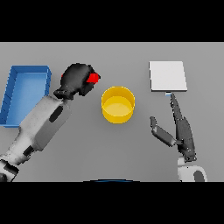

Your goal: Pick up the red beaker and tilt it to pour out 1 green nut into yellow bowl. Pick up the yellow bowl and place it on the metallic measuring scale.

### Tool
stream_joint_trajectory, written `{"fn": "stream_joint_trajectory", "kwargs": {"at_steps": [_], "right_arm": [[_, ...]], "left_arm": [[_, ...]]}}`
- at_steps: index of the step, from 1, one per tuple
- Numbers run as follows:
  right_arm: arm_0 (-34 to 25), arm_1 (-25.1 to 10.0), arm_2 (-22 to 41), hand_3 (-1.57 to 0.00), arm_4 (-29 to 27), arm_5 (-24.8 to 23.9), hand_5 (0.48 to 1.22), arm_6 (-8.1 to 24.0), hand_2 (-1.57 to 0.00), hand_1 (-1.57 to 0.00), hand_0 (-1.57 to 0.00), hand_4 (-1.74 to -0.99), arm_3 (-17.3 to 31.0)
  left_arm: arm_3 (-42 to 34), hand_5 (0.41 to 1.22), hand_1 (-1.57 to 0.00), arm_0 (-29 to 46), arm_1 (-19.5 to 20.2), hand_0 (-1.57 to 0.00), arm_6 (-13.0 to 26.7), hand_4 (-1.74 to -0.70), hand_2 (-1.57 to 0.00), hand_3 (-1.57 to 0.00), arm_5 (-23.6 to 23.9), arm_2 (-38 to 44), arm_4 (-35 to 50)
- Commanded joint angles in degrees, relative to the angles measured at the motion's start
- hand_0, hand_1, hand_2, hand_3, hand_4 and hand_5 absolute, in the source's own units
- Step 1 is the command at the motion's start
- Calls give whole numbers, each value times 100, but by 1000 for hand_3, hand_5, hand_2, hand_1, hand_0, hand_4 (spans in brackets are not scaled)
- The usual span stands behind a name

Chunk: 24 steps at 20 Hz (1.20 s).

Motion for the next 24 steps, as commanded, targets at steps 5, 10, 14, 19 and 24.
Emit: {"fn": "stream_joint_trajectory", "kwargs": {"at_steps": [5,10,14,19,24], "right_arm": [[24,-35,-11,1,-18,30,705,-63,1,1,1,-1282,-14],[21,129,-40,1,-145,-16,685,-149,1,1,1,-1288,155],[5,221,-103,1,-277,-42,657,-161,1,1,1,-1294,199],[18,221,-132,1,-319,-46,634,-289,1,1,1,-1291,204],[1,208,-125,1,-209,-113,609,-161,1,1,1,-1278,213]], "left_arm": [[161,1196,-1571,-489,178,-1571,27,-1691,-1571,-1571,-353,-712,-686],[353,1213,-1571,-1159,339,-1571,-143,-1695,-1571,-1327,-1210,-1432,-1188],[634,1218,-1571,-1630,284,-1571,-613,-1718,-1571,-1420,-1530,-2048,-1566],[930,1220,-1571,-2056,238,-1571,-815,-1734,-1571,-1522,-1865,-2801,-2068],[1032,1221,-1571,-2483,230,-1571,-1054,-1739,-1571,-1555,-2093,-3394,-2432]]}}
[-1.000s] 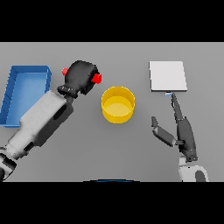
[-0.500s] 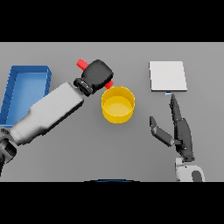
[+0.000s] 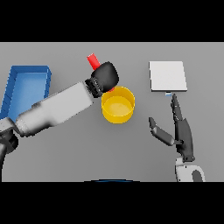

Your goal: Pick up the red beaker and tilt it to pour out 1 green nut into yellow bowl. Pick up the yellow bowl and place it on the metallic measuring scale.

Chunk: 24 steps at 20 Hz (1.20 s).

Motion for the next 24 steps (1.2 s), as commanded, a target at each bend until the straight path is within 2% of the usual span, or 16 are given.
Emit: {"fn": "stream_joint_trajectory", "kwargs": {"at_steps": [1,3,5,6,10,13,15,17,18,19,20,22,24], "right_arm": [[-5,29,20,1,38,-32,600,1,1,1,1,-1276,18],[-42,35,34,1,113,-71,588,57,1,1,1,-1270,91],[19,26,80,1,250,-133,583,18,1,1,1,-1250,74],[-58,13,50,1,271,-169,582,111,1,1,1,-1236,60],[66,-36,34,1,214,-119,591,-93,1,1,1,-1204,35],[-9,-2,46,1,252,-150,593,-73,1,1,1,-1209,122],[12,-57,33,1,280,-156,594,-118,1,1,1,-1207,61],[-63,-7,51,1,304,-187,592,-22,1,1,1,-1206,83],[8,-5,83,1,337,-194,592,-103,1,1,1,-1209,59],[38,7,112,1,377,-211,592,-127,1,1,1,-1203,22],[12,-7,91,1,375,-214,592,-96,1,1,1,-1201,47],[-60,22,90,1,318,-197,596,-109,1,1,1,-1186,22],[-130,34,44,1,181,-133,593,-101,1,1,1,-1181,120]], "left_arm": [[111,1221,-1571,-42,-1,-1571,-19,-1739,-1571,-1558,74,-95,-78],[248,1221,-1571,-195,-64,-1571,-40,-1738,-1571,-1563,113,-275,-202],[360,1221,-1571,-388,-78,-1571,-134,-1737,-1571,-1566,-36,-450,-278],[406,1221,-1571,-488,-120,-1571,-193,-1736,-1571,-1567,-107,-551,-320],[505,1221,-1571,-726,-183,-1571,-390,-1734,-1571,-1569,-82,-971,-533],[602,1221,-1571,-887,-192,-1571,-542,-1734,-1571,-1570,20,-1234,-654],[678,1221,-1571,-1121,-203,-1571,-689,-1733,-1571,-1570,3,-1263,-622],[640,1221,-1571,-1354,-115,-1571,-812,-1730,-1571,-1571,-52,-1188,-514],[738,1221,-1571,-1501,-14,-1571,-802,-1729,-1571,-1571,91,-1103,-489],[860,1221,-1571,-1649,49,-1571,-825,-1727,-1571,-1494,217,-1005,-431],[958,1221,-1571,-1903,156,-1571,-865,-1676,-1399,-1509,222,-863,-351],[1075,1221,-1571,-2165,348,-1571,-887,-1699,-1461,-1041,307,-603,-144],[1371,1221,-1571,-2453,507,-1571,-850,-1705,-1501,-1232,423,-300,85]]}}
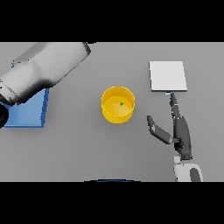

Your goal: Pick up the red beaker and tilt it to pour out 1 green nut into yellow bowl. Pick up the yellow bowl and place it on the metallic measuring scale.

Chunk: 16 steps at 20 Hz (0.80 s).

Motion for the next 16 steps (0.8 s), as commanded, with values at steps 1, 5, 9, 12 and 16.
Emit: {"fn": "stream_joint_trajectory", "kwargs": {"at_steps": [1,5,9,12,16], "right_arm": [[63,32,25,1,-59,45,593,-51,1,1,1,-1182,-31],[18,15,-12,1,-184,127,594,-3,1,1,1,-1199,-18],[67,-73,-42,1,-255,210,590,-173,1,1,1,-1222,-1],[-42,-67,-28,1,-209,179,586,-199,1,1,1,-1222,85],[-102,-172,-44,1,-205,245,599,-221,1,1,1,-1217,141]], "left_arm": [[228,1221,-1571,-91,26,-1571,89,-1709,-1515,-1300,-11,177,144],[1025,1221,-1571,-66,329,-1571,650,-1727,-1548,-1379,126,1360,1255],[1430,1221,-1571,409,808,-1571,1152,-1735,-1562,-1383,607,2569,2576],[1091,1221,-1571,1123,1294,-1571,1183,-1738,-1566,-1426,1025,3168,3471],[276,1221,-1571,2225,1799,-1571,2069,-1740,-1569,-1432,1774,3774,4432]]}}
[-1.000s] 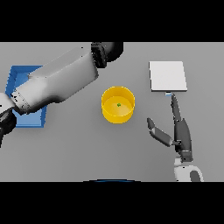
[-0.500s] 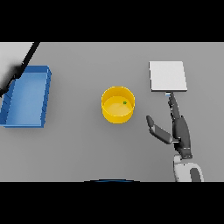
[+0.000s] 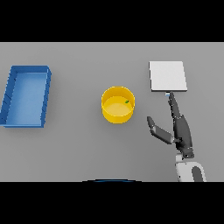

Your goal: Pick up the red beaker and tilt it to pour out 1 green nut into yellow bowl. Pick up the yellow bowl and place it on the metallic measuring scale.

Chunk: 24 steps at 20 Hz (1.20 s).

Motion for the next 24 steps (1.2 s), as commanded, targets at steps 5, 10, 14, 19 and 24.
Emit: {"fn": "stream_joint_trajectory", "kwargs": {"at_steps": [5,10,14,19,24], "right_arm": [[-12,-75,89,1,173,14,641,70,1,1,1,-1212,-25],[22,-93,101,1,216,8,664,115,1,1,1,-1215,24],[-14,-109,86,1,185,20,664,56,1,1,1,-1216,-7],[108,-86,153,1,281,-25,663,14,1,1,1,-1203,-86],[118,-106,83,1,159,20,663,-48,1,1,1,-1188,-13]], "left_arm": [[-1496,1221,-1571,1669,336,-1571,1000,-1741,-1570,-1457,1059,296,862],[-2683,1221,-1571,2984,561,-1571,1570,-1741,-1571,-1449,1839,255,1291],[-3003,1221,-1571,3566,518,-1571,1704,-1741,-1571,-1493,2272,142,1470],[-3115,1039,-1571,3785,536,-1571,1925,-1741,-1571,-1546,2537,-72,1581],[-3369,803,-1180,3904,777,-1457,1858,-1229,-1187,-1129,1880,-447,1987]]}}
